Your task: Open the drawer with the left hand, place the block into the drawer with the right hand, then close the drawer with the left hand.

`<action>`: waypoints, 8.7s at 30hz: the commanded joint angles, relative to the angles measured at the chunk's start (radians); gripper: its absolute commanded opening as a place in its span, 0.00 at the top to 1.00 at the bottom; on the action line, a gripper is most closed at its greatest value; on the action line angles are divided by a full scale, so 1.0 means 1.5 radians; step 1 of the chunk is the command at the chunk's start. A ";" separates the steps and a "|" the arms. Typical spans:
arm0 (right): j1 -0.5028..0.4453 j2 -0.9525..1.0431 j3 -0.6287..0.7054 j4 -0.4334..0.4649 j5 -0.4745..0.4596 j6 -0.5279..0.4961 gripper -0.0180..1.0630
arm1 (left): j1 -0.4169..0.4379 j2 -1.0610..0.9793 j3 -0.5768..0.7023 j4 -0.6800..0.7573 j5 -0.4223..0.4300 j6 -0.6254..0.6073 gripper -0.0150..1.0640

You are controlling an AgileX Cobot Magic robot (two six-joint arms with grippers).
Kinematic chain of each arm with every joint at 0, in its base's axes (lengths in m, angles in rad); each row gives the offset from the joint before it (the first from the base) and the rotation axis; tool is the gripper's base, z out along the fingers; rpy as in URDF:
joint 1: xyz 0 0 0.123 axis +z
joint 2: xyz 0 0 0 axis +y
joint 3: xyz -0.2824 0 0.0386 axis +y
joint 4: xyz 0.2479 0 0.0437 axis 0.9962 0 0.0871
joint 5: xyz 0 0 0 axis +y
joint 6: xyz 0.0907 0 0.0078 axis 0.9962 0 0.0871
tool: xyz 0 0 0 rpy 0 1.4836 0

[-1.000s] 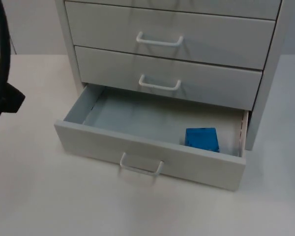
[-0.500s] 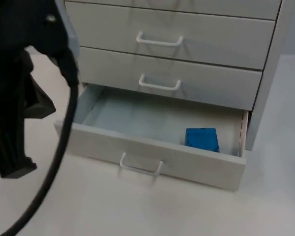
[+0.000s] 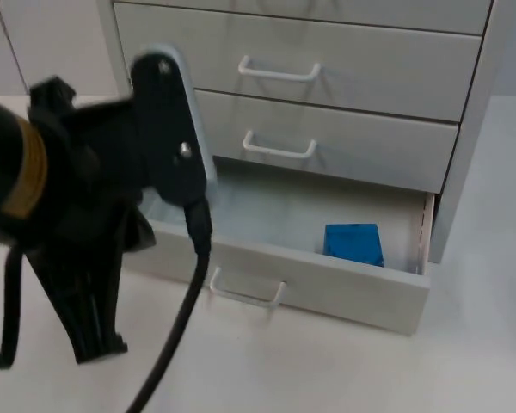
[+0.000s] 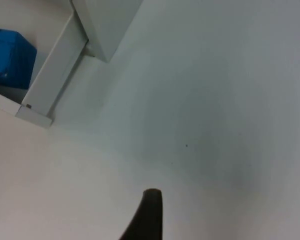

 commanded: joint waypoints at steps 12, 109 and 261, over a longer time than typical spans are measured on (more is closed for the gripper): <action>0.002 -0.003 0.000 -0.004 -0.010 -0.002 0.25 | -0.004 0.136 0.006 0.171 -0.105 -0.087 0.99; 0.002 -0.003 0.008 -0.039 -0.043 0.015 0.25 | 0.113 0.440 -0.310 0.281 -0.138 -0.215 0.99; 0.002 -0.566 0.085 0.012 0.187 0.030 0.01 | 0.508 -0.920 0.075 -0.459 0.481 -0.017 0.01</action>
